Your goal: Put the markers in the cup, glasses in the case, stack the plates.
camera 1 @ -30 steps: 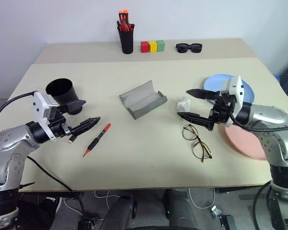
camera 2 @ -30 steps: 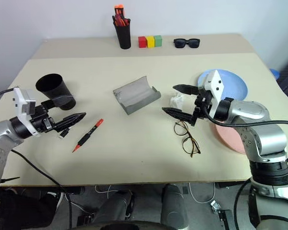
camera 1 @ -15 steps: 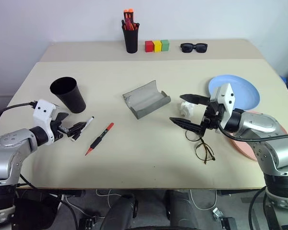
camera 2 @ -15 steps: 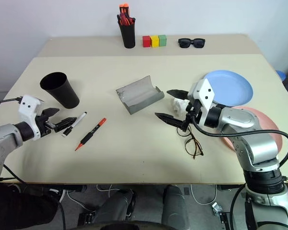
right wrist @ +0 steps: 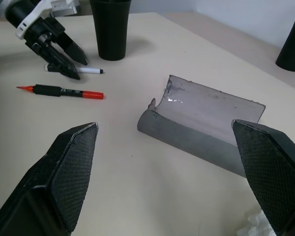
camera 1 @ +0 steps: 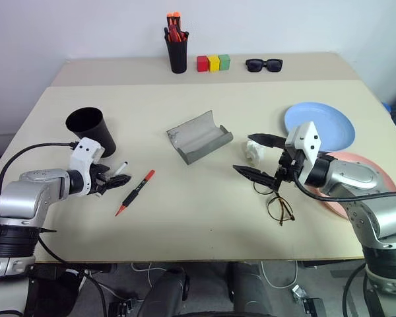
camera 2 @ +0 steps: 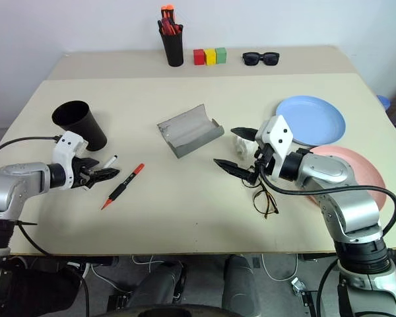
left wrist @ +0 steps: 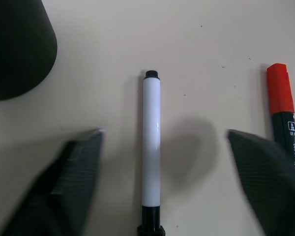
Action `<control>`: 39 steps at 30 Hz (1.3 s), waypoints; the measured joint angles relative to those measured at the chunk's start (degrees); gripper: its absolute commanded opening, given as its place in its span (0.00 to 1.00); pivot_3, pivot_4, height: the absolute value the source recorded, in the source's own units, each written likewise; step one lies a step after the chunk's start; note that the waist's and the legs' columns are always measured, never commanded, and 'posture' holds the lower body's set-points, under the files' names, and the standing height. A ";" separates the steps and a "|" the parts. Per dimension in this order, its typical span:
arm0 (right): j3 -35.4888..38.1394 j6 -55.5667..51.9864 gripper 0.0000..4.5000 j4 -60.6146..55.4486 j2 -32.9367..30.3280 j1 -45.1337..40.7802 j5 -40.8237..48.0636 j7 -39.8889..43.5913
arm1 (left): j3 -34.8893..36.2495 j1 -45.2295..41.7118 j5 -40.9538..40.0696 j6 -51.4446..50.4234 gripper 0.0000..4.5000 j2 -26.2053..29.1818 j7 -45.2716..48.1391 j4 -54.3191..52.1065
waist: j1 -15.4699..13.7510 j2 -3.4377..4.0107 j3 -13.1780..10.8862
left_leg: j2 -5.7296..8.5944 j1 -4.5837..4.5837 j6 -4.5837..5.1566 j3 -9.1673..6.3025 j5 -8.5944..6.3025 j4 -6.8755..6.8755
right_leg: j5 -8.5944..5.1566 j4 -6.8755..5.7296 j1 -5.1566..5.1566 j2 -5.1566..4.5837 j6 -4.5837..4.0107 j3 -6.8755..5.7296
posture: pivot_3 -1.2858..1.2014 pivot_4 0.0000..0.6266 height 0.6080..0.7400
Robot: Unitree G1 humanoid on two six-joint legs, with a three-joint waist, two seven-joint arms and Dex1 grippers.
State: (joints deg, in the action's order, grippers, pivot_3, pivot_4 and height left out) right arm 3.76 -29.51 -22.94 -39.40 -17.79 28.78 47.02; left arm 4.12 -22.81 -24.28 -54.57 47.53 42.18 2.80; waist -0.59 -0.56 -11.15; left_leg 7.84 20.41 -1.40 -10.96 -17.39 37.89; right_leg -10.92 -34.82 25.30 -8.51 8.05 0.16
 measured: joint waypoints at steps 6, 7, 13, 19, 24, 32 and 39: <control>0.01 0.07 1.00 0.00 -0.05 0.46 -0.56 -0.28 | -1.06 -0.47 0.09 -0.29 0.00 0.49 1.84 0.05 | -0.09 0.00 0.00 | 0.00 0.01 0.00 0.03 0.00 0.00 | 0.00 0.00 0.00 0.00 0.00 0.00 | 0.52 0.24 1.00; 0.01 0.14 1.00 0.00 -0.05 0.46 -0.60 -0.30 | -1.35 -0.60 0.08 -0.43 0.00 0.75 2.62 0.10 | -0.09 0.00 0.00 | 0.00 0.01 0.00 0.03 0.00 0.00 | 0.00 0.01 0.00 0.00 0.00 0.00 | 0.52 0.24 1.00; 0.40 0.10 1.00 0.98 -0.32 0.45 -0.03 1.35 | -1.89 -1.40 0.02 3.86 0.00 -0.78 5.12 0.50 | -0.11 -0.01 0.00 | 0.00 0.03 0.00 0.03 0.00 0.01 | 0.00 0.03 0.00 0.00 0.00 0.00 | 0.52 0.24 1.00; 3.23 -2.58 1.00 3.82 -1.67 -1.44 5.43 5.12 | 4.79 -7.52 -1.27 22.54 0.00 -9.09 4.89 0.11 | -0.16 -0.05 -0.02 | -0.14 0.14 -0.02 0.03 0.01 0.02 | 0.19 0.41 -0.08 0.11 -0.02 -0.05 | 0.52 0.24 1.00; 3.58 -3.46 1.00 4.72 -0.84 -3.56 7.28 4.55 | 11.48 -16.18 -2.43 33.98 0.00 -13.13 1.12 5.39 | 0.04 -0.05 -0.02 | -0.61 0.10 -0.15 0.33 -0.05 0.03 | 0.44 0.75 -0.08 0.68 -0.08 0.25 | 0.52 0.24 1.00; 3.11 -3.38 1.00 5.06 -0.32 -4.54 6.90 3.89 | 16.89 -21.21 2.19 51.07 0.00 -14.25 -10.00 17.42 | -0.03 -0.06 -0.02 | -0.76 0.05 -0.42 0.84 0.02 0.08 | 0.57 0.80 -0.02 0.86 -0.07 0.55 | 0.52 0.24 1.00; 3.04 -2.64 1.00 5.07 -0.32 -4.53 5.57 3.50 | 19.14 -14.45 4.17 56.83 0.00 -16.41 -16.32 18.02 | -0.13 -0.08 0.00 | -0.76 0.05 -0.36 1.02 -0.01 0.12 | 0.63 0.80 0.04 0.87 -0.02 0.73 | 0.52 0.24 1.00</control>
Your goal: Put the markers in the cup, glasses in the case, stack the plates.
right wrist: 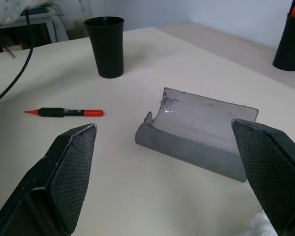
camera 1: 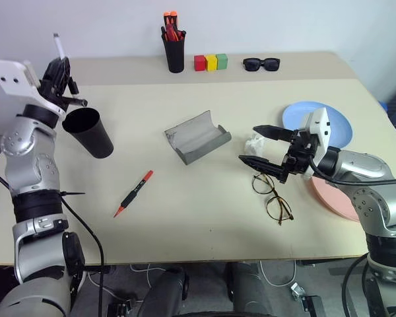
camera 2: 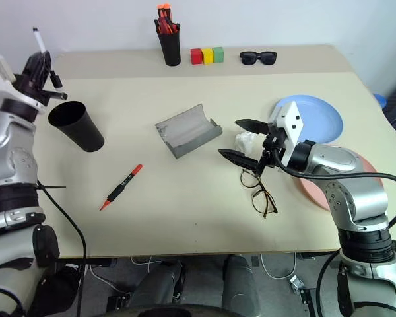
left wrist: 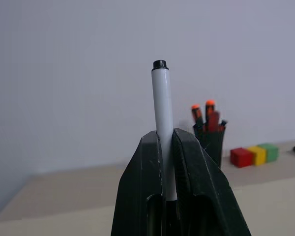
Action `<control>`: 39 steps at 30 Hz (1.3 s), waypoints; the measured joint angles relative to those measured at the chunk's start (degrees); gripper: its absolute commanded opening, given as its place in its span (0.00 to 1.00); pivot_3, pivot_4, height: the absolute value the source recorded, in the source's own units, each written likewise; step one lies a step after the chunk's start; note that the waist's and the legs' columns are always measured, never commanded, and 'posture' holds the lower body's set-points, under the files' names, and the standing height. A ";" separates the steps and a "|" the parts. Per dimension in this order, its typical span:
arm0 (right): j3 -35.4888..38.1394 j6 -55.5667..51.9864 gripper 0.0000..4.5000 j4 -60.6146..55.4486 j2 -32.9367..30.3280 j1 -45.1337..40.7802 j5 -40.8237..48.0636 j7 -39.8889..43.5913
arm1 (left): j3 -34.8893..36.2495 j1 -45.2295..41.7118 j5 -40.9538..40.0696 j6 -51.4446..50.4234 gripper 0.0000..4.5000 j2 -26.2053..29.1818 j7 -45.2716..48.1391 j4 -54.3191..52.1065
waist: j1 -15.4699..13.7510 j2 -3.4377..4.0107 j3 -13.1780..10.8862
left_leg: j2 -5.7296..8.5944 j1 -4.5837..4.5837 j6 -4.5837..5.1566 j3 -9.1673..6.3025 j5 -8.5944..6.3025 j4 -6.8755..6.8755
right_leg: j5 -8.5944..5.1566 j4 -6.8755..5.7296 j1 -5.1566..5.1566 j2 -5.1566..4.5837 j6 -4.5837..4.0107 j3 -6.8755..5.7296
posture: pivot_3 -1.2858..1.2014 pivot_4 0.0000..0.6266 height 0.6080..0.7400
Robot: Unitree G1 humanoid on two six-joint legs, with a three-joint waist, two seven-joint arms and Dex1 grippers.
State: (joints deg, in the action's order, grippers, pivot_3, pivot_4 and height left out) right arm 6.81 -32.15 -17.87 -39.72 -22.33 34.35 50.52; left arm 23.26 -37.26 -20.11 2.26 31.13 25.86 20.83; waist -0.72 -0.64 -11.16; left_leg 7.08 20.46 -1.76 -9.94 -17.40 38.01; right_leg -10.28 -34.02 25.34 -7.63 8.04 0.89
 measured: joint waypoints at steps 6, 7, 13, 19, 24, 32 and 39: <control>-0.40 0.45 1.00 0.02 0.00 0.00 -1.06 0.16 | 0.09 4.02 0.73 2.32 0.00 -1.06 -1.26 -0.26 | 0.01 0.00 0.00 | 0.00 -0.03 0.26 0.02 -0.15 0.02 | 0.03 -0.03 0.00 0.02 -0.01 0.03 | 0.52 0.24 1.00; -0.53 0.47 1.00 0.02 0.00 -0.04 -1.13 0.17 | 0.07 4.53 0.71 2.39 0.00 -1.49 -1.27 -0.26 | 0.00 -0.01 0.01 | -0.01 -0.03 0.26 0.02 -0.15 0.02 | 0.04 -0.02 0.00 0.02 -0.01 0.03 | 0.52 0.24 1.00; -0.90 0.53 1.00 0.28 0.00 -0.60 -1.70 0.35 | -0.09 5.75 0.50 2.53 0.34 -2.17 -0.30 0.16 | 0.05 -0.01 0.01 | -0.02 -0.03 0.27 0.04 -0.15 0.03 | 0.06 -0.03 0.00 0.05 -0.03 0.04 | 0.52 0.24 1.00; -0.91 0.57 1.00 0.60 0.00 -1.02 -2.10 0.57 | -0.50 5.84 -1.35 1.24 0.99 -2.13 2.30 -2.20 | 0.03 -0.01 0.01 | -0.02 -0.01 0.27 0.04 -0.15 0.03 | 0.07 -0.01 0.00 0.04 -0.03 0.04 | 0.52 0.24 1.00; -1.10 0.97 1.00 1.70 0.15 -1.27 -2.19 0.68 | -4.08 9.27 -8.17 -15.69 0.99 1.64 4.80 -18.10 | 0.28 -0.01 0.01 | -0.04 -0.01 0.29 0.06 -0.16 0.03 | 0.07 -0.05 0.04 0.05 -0.02 0.08 | 0.52 0.24 1.00; -1.64 2.57 1.00 3.47 0.51 -1.73 -2.84 0.96 | -11.30 17.54 -21.24 -59.34 0.99 11.38 -1.23 -42.75 | 1.31 0.00 0.00 | -0.05 -0.08 0.35 0.12 -0.19 0.00 | 0.06 -0.13 0.04 0.13 -0.02 0.21 | 0.52 0.24 1.00; -2.05 2.96 1.00 3.66 0.72 -1.68 -3.31 0.87 | -14.75 17.19 -24.99 -81.81 0.99 9.29 -9.13 -46.45 | 1.39 0.00 0.00 | -0.13 -0.11 0.30 0.14 -0.17 0.01 | 0.09 -0.14 0.05 0.26 -0.08 0.25 | 0.52 0.24 1.00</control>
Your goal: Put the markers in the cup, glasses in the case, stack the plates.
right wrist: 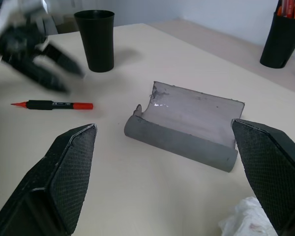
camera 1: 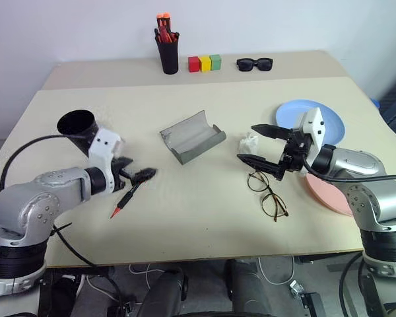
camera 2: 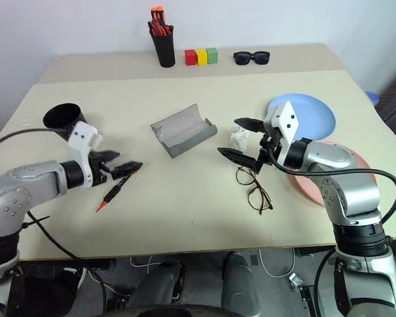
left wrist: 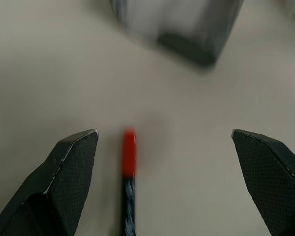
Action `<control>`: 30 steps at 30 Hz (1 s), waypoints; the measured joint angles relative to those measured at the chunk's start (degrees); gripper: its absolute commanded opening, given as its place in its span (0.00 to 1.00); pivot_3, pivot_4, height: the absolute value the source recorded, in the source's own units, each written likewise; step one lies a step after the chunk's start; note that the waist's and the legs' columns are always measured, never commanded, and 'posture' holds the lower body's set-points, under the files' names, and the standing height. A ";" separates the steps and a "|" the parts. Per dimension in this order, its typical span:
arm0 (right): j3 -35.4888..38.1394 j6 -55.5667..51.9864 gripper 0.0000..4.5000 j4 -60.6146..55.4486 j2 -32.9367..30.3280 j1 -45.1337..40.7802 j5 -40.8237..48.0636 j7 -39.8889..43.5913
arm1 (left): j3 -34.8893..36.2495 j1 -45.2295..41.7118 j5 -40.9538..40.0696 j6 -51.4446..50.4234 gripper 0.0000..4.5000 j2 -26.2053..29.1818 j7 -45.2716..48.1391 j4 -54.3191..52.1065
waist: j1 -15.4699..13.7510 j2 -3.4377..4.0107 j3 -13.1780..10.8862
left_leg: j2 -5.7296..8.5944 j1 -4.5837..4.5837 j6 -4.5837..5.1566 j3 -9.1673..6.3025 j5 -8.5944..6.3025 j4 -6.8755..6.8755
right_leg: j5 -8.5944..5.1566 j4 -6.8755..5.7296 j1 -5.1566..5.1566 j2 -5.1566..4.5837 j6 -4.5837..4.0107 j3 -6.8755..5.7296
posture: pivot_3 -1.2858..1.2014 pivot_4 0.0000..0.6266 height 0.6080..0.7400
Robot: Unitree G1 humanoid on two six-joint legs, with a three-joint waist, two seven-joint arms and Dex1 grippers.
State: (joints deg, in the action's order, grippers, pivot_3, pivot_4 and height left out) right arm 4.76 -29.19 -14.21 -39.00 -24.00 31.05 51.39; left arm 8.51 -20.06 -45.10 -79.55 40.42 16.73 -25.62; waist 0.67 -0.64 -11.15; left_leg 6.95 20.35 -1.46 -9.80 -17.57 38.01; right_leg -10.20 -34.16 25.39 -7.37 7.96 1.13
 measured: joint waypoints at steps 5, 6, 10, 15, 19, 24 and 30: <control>0.00 0.47 1.00 0.00 0.00 0.89 -0.49 -0.19 | -0.35 -0.39 0.72 -6.71 0.99 -0.35 -2.10 -1.76 | -0.12 0.00 0.00 | -0.01 0.01 -0.01 0.01 0.00 0.00 | 0.00 0.02 0.00 0.00 -0.01 0.02 | 0.52 0.24 1.00; 0.01 0.53 1.00 -0.01 0.00 1.00 -0.50 -0.29 | -0.63 -0.39 1.11 -7.24 0.99 -0.37 -2.31 -1.75 | -0.14 0.00 0.00 | -0.01 0.01 -0.02 0.01 0.00 0.00 | 0.00 0.02 0.00 0.00 -0.01 0.02 | 0.52 0.24 1.00; 0.02 0.92 1.00 -0.01 -0.01 1.23 -0.71 -0.53 | -1.37 -0.79 2.77 -8.82 0.94 -1.89 -3.26 -2.13 | -0.16 0.00 0.00 | -0.01 0.00 -0.02 0.01 0.00 0.00 | 0.01 0.03 -0.01 0.00 -0.02 0.03 | 0.52 0.24 1.00; 0.03 1.22 1.00 -0.01 -0.03 1.27 -1.15 -0.68 | -2.70 -1.04 5.05 -9.25 0.51 -2.25 -3.30 -2.33 | -0.16 0.02 0.01 | -0.01 -0.01 -0.02 0.03 0.00 0.00 | 0.01 0.03 -0.02 0.00 -0.01 0.04 | 0.52 0.24 1.00; 0.03 1.81 1.00 -0.01 -0.03 1.26 -1.64 -0.75 | -3.03 -1.68 5.70 -9.89 0.07 -2.80 -2.65 -2.31 | -0.24 0.02 0.01 | -0.01 0.00 -0.02 0.02 0.00 0.00 | 0.01 0.04 -0.02 0.00 -0.01 0.04 | 0.52 0.24 1.00; 0.02 2.07 1.00 0.11 -0.03 1.24 -1.90 -0.88 | -3.92 -3.30 6.70 -7.36 0.01 -2.67 -0.45 -0.96 | -0.21 0.00 0.00 | -0.01 0.02 -0.03 0.01 0.01 0.00 | 0.01 0.03 -0.01 0.00 -0.02 0.03 | 0.52 0.24 1.00; 0.00 2.13 1.00 0.94 -0.02 1.11 -2.67 -0.82 | -4.23 -9.63 10.91 3.55 0.01 -0.11 1.97 2.85 | -0.21 0.00 0.00 | -0.01 0.03 -0.03 0.02 0.01 0.00 | 0.01 0.07 0.00 0.00 -0.02 0.04 | 0.52 0.24 1.00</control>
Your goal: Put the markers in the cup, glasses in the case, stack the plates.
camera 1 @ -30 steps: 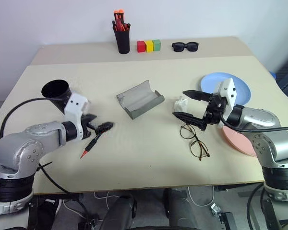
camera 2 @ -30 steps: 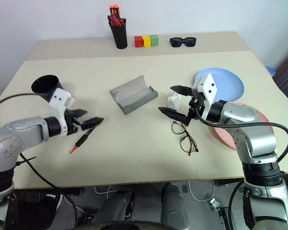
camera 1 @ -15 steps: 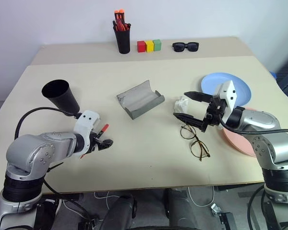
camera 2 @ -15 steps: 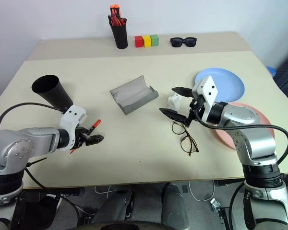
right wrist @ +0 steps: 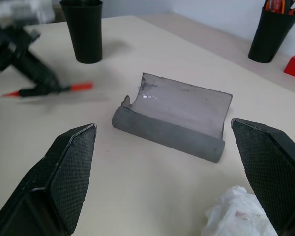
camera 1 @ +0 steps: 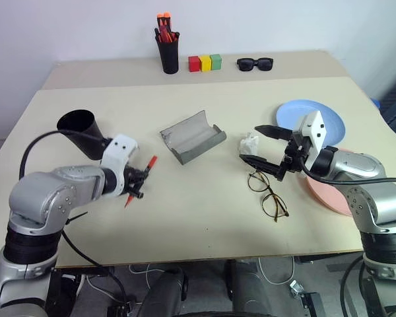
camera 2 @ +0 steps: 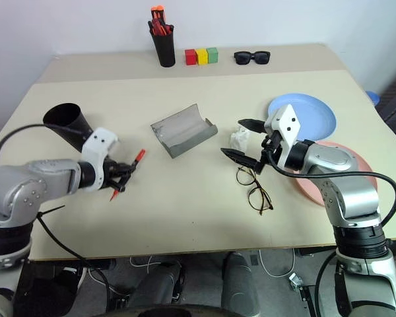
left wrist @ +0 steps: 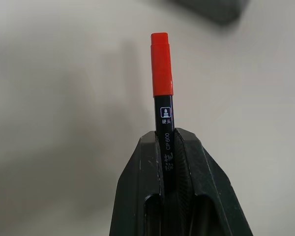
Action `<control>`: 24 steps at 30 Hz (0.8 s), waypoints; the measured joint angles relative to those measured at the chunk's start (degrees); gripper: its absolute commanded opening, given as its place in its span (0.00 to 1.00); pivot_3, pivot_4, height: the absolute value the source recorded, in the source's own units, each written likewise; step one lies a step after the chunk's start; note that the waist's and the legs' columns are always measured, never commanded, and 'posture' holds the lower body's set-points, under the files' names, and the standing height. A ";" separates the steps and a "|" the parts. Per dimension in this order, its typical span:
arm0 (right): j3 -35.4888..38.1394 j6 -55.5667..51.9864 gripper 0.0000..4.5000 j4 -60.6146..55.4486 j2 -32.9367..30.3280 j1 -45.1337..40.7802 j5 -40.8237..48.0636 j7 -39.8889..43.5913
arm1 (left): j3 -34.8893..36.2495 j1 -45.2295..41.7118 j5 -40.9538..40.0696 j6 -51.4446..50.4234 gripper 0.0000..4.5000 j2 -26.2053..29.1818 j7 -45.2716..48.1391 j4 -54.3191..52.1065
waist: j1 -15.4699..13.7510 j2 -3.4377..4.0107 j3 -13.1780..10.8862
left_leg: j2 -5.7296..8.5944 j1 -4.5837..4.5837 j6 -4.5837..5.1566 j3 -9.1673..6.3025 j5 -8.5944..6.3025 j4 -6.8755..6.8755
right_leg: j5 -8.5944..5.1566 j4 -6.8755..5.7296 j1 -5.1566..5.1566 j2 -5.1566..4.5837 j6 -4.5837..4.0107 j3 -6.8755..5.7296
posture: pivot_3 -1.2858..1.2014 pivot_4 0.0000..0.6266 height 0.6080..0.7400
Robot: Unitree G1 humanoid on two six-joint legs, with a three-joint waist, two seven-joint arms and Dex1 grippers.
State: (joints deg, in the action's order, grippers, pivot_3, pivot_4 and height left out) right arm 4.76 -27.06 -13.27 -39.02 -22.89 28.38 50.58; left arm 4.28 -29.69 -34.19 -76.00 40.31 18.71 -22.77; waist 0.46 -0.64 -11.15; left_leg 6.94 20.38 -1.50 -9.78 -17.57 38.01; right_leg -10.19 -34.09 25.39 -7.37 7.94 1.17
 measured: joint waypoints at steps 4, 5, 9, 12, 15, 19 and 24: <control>-0.09 0.12 1.00 0.14 0.09 -0.47 -0.15 0.10 | 3.79 -2.99 9.61 30.10 0.01 -4.15 -0.94 11.49 | 0.03 0.00 0.00 | -0.07 0.00 -0.16 0.07 0.09 -0.01 | 0.07 0.08 0.01 0.02 -0.08 0.00 | 0.52 0.24 1.00; -0.09 0.13 1.00 0.16 0.09 -0.50 -0.17 0.10 | 4.70 -3.61 10.89 34.76 0.01 -4.62 -1.12 13.50 | 0.04 0.00 0.00 | -0.09 0.00 -0.29 0.08 0.16 -0.01 | 0.07 0.09 0.01 0.02 -0.08 0.00 | 0.52 0.24 1.00; -0.12 0.16 1.00 0.23 0.15 -0.62 -0.24 0.16 | 11.08 -7.56 13.64 53.08 0.01 -6.54 -1.84 24.51 | -0.02 -0.01 0.00 | -0.10 0.03 -0.28 0.10 0.16 0.00 | 0.07 0.14 0.02 0.02 -0.06 0.00 | 0.52 0.24 1.00; -0.24 0.17 1.00 0.24 0.17 -0.67 -0.63 0.22 | 13.81 -8.79 15.05 62.16 0.01 -6.90 -2.24 30.19 | -0.04 -0.01 0.00 | -0.09 0.04 -0.28 0.13 0.16 0.00 | 0.10 0.17 0.01 0.01 -0.02 0.01 | 0.52 0.24 1.00; -0.38 0.17 1.00 0.24 0.17 -0.71 -0.74 0.26 | 15.08 -8.71 16.17 68.47 0.01 -6.88 -1.27 34.51 | -0.05 -0.01 0.00 | -0.08 0.05 -0.27 0.12 0.16 0.01 | 0.12 0.16 0.01 0.01 0.01 0.00 | 0.52 0.24 1.00; -0.44 0.17 1.00 0.24 0.16 -0.77 -1.07 0.44 | 15.90 -7.86 17.48 74.36 0.01 -6.58 -0.72 38.66 | -0.02 -0.01 0.01 | -0.08 0.03 -0.22 0.12 0.13 0.01 | 0.12 0.13 0.01 0.01 0.01 0.00 | 0.52 0.24 1.00; -0.43 0.17 1.00 0.24 0.10 -0.82 -1.19 0.51 | 17.34 -4.58 17.51 79.52 0.01 -6.81 0.45 42.80 | 0.09 -0.01 0.01 | -0.09 0.01 -0.02 0.10 0.02 0.02 | 0.13 0.09 0.02 0.02 0.00 0.01 | 0.52 0.24 1.00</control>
State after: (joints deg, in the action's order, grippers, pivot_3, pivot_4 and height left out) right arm 4.33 -26.89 -13.03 -38.92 -23.71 27.19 51.08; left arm 21.61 -34.27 -16.68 3.52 33.50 19.15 20.03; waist 0.55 -0.65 -11.15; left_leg 6.85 20.39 -1.52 -9.68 -17.54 38.03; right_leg -10.06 -34.00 25.41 -7.35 7.94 1.18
